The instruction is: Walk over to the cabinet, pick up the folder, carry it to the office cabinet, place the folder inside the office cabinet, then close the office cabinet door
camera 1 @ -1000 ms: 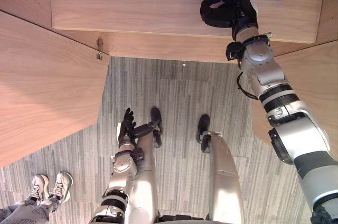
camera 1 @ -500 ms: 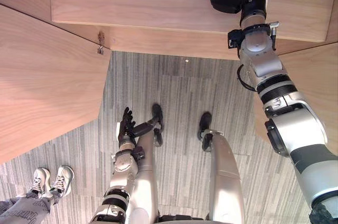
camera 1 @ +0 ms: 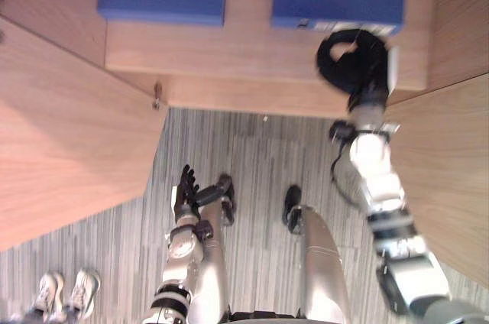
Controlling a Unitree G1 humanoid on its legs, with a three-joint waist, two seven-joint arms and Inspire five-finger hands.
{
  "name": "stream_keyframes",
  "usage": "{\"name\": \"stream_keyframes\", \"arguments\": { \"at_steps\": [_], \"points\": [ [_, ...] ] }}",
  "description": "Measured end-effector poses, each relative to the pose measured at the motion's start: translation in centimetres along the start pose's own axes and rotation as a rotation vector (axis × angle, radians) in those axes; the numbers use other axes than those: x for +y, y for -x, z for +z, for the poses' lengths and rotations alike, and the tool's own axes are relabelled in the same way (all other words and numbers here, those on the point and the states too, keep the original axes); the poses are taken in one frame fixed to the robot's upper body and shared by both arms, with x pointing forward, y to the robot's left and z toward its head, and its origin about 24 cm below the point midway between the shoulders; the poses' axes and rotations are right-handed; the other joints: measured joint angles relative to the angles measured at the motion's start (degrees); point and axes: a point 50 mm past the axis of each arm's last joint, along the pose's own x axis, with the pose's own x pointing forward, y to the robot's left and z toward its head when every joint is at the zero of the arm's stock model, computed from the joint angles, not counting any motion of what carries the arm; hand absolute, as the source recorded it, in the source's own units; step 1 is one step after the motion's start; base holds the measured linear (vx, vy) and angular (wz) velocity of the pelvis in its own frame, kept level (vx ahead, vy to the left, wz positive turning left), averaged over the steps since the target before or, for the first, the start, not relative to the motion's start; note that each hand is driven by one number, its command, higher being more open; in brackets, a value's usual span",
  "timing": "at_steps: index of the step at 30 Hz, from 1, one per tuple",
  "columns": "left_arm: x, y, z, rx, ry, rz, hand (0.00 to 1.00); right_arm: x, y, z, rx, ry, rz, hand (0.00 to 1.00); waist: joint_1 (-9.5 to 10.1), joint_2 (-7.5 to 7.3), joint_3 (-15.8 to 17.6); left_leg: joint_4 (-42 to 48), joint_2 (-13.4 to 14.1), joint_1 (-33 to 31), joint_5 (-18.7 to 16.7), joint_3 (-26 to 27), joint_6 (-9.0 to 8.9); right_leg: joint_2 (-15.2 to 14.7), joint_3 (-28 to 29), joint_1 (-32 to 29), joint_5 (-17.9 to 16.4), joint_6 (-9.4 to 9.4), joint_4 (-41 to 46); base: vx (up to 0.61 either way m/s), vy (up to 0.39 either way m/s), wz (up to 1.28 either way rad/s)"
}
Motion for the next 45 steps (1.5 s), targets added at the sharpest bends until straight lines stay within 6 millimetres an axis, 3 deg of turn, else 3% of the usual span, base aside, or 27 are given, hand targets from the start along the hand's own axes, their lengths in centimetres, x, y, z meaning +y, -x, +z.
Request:
{"name": "stream_keyframes", "arguments": {
  "at_steps": [3,5,6,8,9,11,14,20,24,27,30,32,33,36,38,39,40,41,45],
  "points": [
    [1.7,1.0,-2.3,0.089,-0.081,0.015,1.0,0.4,4.3,-3.7,0.169,0.033,0.039,1.0,-0.48,-1.54,-3.49,-5.59,-0.43,5.23,1.55,0.37,-0.58,0.67,-0.3,5.02,0.95,0.23,-5.42,0.1,-0.039,-0.02],
    [3.5,2.0,-4.8,0.203,-0.164,0.035,1.0,-0.2,8.3,-7.6,0.358,0.127,0.08,1.0,-0.85,-2.41,-5.93,-12.92,-1.28,11.6,4.4,0.99,-1.22,1.29,-0.48,11.2,4.27,0.48,-12.89,0.15,-0.019,-0.04],
    [3.7,2.1,-5.0,0.216,-0.172,0.037,1.0,-0.3,8.6,-8.0,0.378,0.138,0.083,1.0,-0.94,-2.44,-6.2,-13.49,-1.4,12.16,4.86,1.03,-0.97,1.33,-0.47,11.71,4.58,0.56,-13.6,0.18,-0.007,-0.04],
    [5.1,3.0,-6.5,0.297,-0.202,0.059,1.0,-1.3,11.8,-11.5,0.577,0.202,0.089,1.0,-1.29,-2.39,-8.0,-18.78,-2.18,17.4,6.71,1.94,-0.62,1.62,-0.2,16.88,6.81,1.08,-19.31,0.19,0.012,-0.09],
    [5.4,3.3,-6.9,0.314,-0.21,0.064,1.0,-1.6,12.7,-12.4,0.63,0.217,0.09,1.0,-1.4,-2.29,-8.68,-19.9,-2.36,18.52,6.95,2.07,-0.64,1.7,-0.17,18.17,7.27,1.19,-20.79,0.18,0.028,-0.09],
    [6.5,4.2,-7.8,0.361,-0.218,0.096,1.0,-3.1,16.9,-15.4,0.856,0.266,0.071,1.0,-1.77,-2.21,-11.05,-25.17,-3.36,24.02,8.21,2.71,-0.74,1.98,-0.18,23.75,9.12,1.8,-26.55,0.19,0.031,-0.04],
    [7.3,4.9,-8.6,0.398,-0.226,0.115,1.0,-5.4,21.2,-17.4,1.082,0.288,-0.022,1.0,-1.91,-1.94,-13.95,-29.88,-4.19,28.72,9.27,3.76,-0.91,1.97,0.29,28.17,10.71,2.25,-31.19,0.12,0.035,-0.12],
    [7.6,5.5,-9.3,0.435,-0.253,0.099,1.0,-9.4,27.3,-17.9,1.351,0.305,-0.235,1.0,-2.66,-1.65,-16.21,-37.26,-5.45,35.76,12.31,4.42,-1.01,2.04,0.69,31.94,10.84,2.34,-32.44,0.03,0.016,-0.07],
    [8.0,6.5,-10.1,0.478,-0.258,0.099,1.0,-9.9,29.2,-17.5,1.404,0.304,-0.268,1.0,-3.38,-1.69,-16.42,-38.08,-5.96,38.46,12.7,3.86,-0.96,1.74,0.32,34.38,10.81,2.38,-32.87,-0.06,0.022,0.06],
    [8.2,7.0,-9.4,0.434,-0.253,0.101,1.0,-10.0,29.9,-17.4,1.423,0.3,-0.272,1.0,-3.41,-1.63,-16.58,-38.32,-6.26,39.16,12.83,3.23,-0.76,1.44,-0.01,35.32,10.7,2.5,-33.04,-0.08,0.026,0.1],
    [7.8,7.1,-6.1,0.256,-0.233,0.088,1.0,-10.2,30.8,-17.2,1.444,0.298,-0.289,1.0,-3.37,-1.38,-17.1,-38.33,-6.91,39.16,12.85,1.48,-0.65,0.85,-1.36,36.33,10.22,2.65,-33.2,-0.06,0.032,0.28],
    [7.2,7.5,-1.9,0.054,-0.217,0.073,1.0,-10.2,31.1,-17.1,1.45,0.297,-0.291,1.0,-2.97,-1.07,-17.38,-38.33,-7.3,39.67,12.7,1.1,-0.59,0.54,-1.47,37.19,9.91,2.73,-33.33,-0.04,0.04,0.12],
    [7.1,7.6,-0.8,0.006,-0.214,0.072,1.0,-10.2,31.2,-17.1,1.452,0.297,-0.292,1.0,-2.9,-0.93,-17.4,-38.33,-7.39,39.9,12.66,1.05,-0.54,0.46,-1.47,37.46,9.89,2.75,-33.37,-0.02,0.036,0.07],
    [6.4,7.9,5.7,-0.297,-0.196,0.064,1.0,-10.3,31.8,-16.9,1.468,0.297,-0.291,1.0,-2.21,0.19,-18.01,-38.33,-7.88,41.05,12.4,0.73,-0.18,0.13,-1.48,39.16,9.89,2.76,-34.11,0.0,0.035,0.06],
    [6.0,8.4,8.3,-0.425,-0.193,0.064,1.0,-10.3,32.0,-16.9,1.474,0.293,-0.285,1.0,-2.08,0.49,-18.18,-38.33,-7.97,41.51,12.23,0.72,-0.17,0.03,-1.48,39.64,9.92,2.72,-34.22,0.02,0.004,0.0],
    [5.6,9.3,10.8,-0.552,-0.21,0.055,1.0,-10.3,32.3,-16.8,1.48,0.289,-0.279,1.0,-2.1,0.57,-18.39,-38.33,-7.78,41.6,12.06,0.74,-0.32,0.03,-1.41,39.72,10.08,2.57,-34.22,0.04,0.004,0.0],
    [5.4,9.5,11.3,-0.581,-0.218,0.052,1.0,-10.3,32.3,-16.8,1.481,0.289,-0.278,1.0,-2.09,0.57,-18.4,-38.32,-7.78,41.6,12.04,0.74,-0.33,0.04,-1.4,39.72,10.08,2.59,-34.22,0.05,0.001,-0.01],
    [4.9,10.5,13.5,-0.711,-0.265,0.028,1.0,-10.3,32.5,-16.8,1.486,0.289,-0.278,1.0,-2.11,0.55,-18.41,-38.31,-7.81,41.65,11.98,0.75,-0.38,0.13,-1.4,39.93,10.49,3.2,-34.26,0.04,0.001,-0.01],
    [3.0,11.8,16.9,-0.951,-0.543,-0.065,1.0,-10.3,33.0,-16.7,1.505,0.297,-0.267,1.0,-2.27,0.53,-19.31,-38.29,-7.7,42.78,11.99,0.79,-0.3,0.44,-1.21,41.33,10.5,3.21,-34.84,0.05,-0.008,-0.02]
  ]
}}
